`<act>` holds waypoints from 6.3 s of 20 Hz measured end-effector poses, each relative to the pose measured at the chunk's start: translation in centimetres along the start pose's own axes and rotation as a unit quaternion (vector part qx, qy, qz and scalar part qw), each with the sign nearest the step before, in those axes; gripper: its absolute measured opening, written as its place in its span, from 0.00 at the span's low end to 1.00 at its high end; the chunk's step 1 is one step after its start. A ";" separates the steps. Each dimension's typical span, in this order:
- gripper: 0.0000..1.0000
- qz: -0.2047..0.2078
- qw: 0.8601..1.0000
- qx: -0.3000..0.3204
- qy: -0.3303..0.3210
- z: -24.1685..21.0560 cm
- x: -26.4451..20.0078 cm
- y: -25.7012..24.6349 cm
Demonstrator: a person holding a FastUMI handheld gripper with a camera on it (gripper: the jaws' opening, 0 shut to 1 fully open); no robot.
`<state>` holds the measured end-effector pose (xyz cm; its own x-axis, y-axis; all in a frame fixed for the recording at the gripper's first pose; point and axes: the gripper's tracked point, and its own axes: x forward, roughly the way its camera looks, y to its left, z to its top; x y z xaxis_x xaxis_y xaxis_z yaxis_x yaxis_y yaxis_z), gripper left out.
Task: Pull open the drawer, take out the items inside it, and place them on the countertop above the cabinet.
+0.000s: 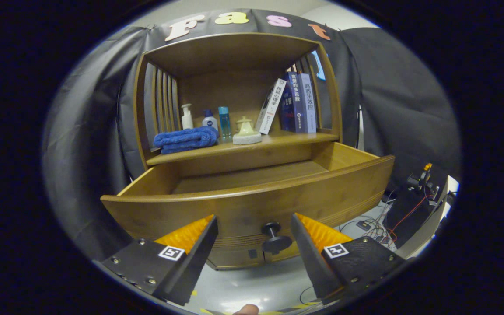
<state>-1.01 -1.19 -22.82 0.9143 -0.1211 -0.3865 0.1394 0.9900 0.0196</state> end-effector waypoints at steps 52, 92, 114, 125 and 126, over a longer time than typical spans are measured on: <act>0.99 0.092 0.995 0.044 0.003 4.5 14.9 1.5; 0.99 0.093 0.994 0.048 0.039 2.7 16.1 2.4; 0.99 0.042 0.986 -0.058 -0.149 19.9 -1.3 1.9; 0.99 -0.018 0.982 -0.063 -0.175 19.7 -8.0 -2.1; 0.99 -0.022 0.982 -0.071 -0.176 19.6 -8.3 -2.4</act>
